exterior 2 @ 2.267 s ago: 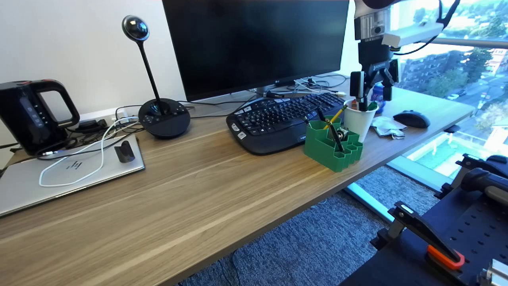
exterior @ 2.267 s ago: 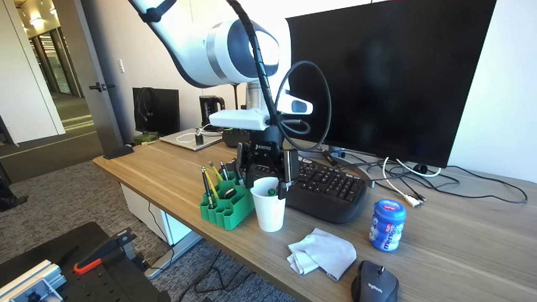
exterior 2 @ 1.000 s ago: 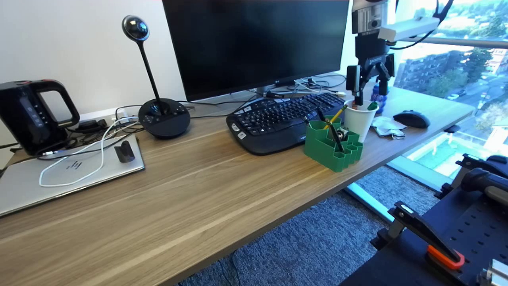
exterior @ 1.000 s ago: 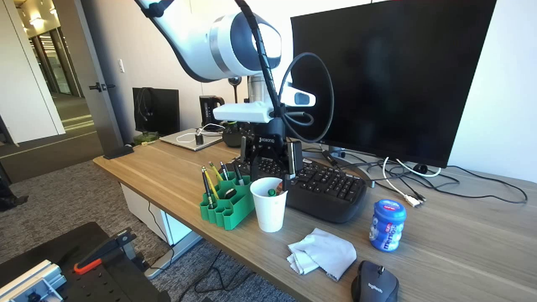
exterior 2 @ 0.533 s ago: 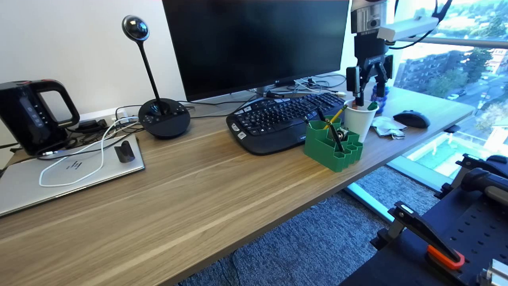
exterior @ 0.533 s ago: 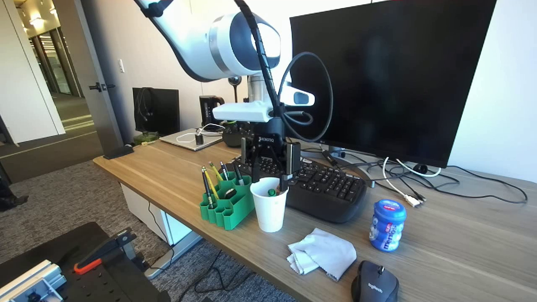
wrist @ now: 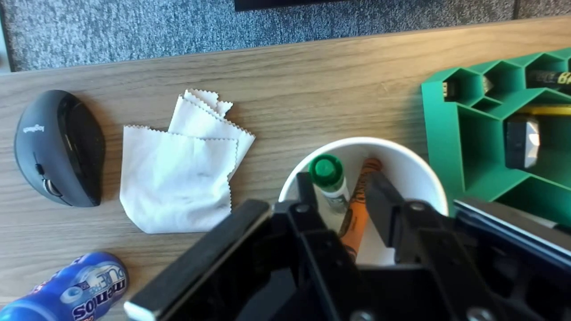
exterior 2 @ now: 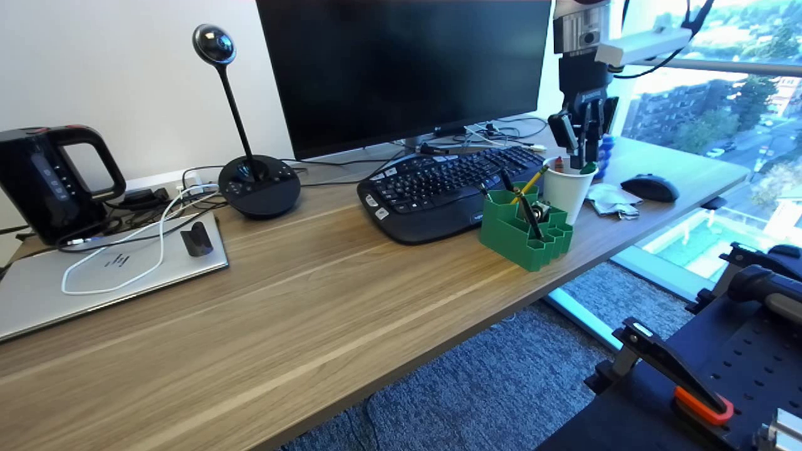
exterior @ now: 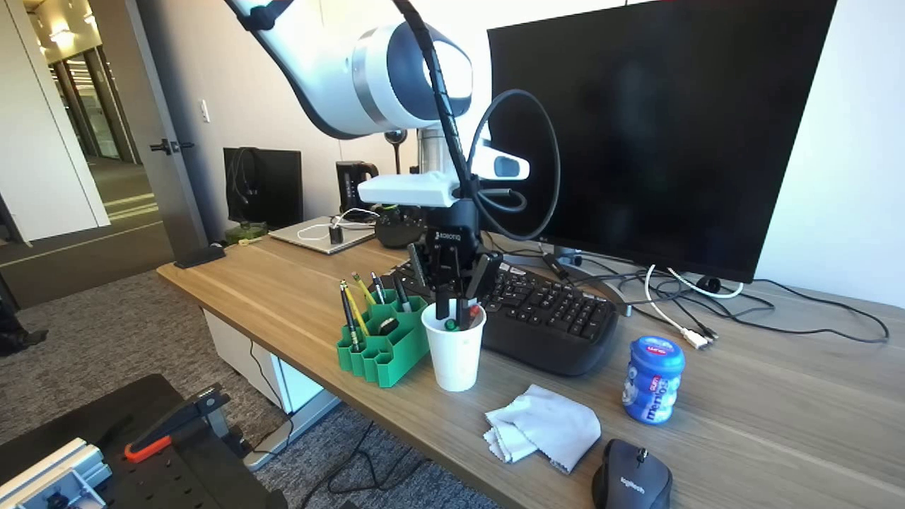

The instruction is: Move the black marker into the cup

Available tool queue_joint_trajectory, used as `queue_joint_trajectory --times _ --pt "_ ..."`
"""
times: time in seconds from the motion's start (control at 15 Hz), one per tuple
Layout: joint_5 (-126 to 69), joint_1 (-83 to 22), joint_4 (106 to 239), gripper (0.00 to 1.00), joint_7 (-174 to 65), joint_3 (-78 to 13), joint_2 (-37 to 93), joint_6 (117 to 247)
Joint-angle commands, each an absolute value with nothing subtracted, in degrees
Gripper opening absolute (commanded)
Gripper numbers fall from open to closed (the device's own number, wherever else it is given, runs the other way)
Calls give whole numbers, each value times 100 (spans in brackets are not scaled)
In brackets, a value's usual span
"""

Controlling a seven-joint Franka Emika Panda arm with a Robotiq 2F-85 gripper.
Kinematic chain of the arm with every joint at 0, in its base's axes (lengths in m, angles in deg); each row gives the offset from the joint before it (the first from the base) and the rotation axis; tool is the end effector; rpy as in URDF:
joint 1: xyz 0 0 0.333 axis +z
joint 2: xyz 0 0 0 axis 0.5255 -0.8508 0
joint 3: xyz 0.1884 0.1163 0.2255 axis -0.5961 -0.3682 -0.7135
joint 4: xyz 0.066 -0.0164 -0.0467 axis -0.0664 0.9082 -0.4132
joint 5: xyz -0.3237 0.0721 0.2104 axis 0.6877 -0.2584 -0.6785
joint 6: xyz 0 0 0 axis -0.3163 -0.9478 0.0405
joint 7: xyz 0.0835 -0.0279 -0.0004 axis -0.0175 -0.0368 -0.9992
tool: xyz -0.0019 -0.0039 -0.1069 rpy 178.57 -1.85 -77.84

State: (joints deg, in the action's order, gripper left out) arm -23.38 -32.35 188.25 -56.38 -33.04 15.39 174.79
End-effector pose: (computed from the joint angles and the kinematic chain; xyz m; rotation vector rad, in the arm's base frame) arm 0.6149 -0.0432 0.2243 3.0051 -0.0345 -0.2593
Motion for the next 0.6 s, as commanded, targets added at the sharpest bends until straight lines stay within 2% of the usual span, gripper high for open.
queue_joint_trajectory --times 0.0,0.13,0.2,0.4,0.47,0.53 --pt "-2291 -3164 18680 6 -5517 -3258 1454 17291" --pt "-2288 -3163 18677 0 -5512 -3254 1438 17282" --pt "-2290 -3164 18676 4 -5513 -3255 1439 17275" --pt "-2299 -3169 18663 2 -5519 -3259 1442 17259" --pt "-2302 -3171 18657 9 -5526 -3262 1445 17250" --pt "-2298 -3172 18656 33 -5536 -3263 1452 17249"
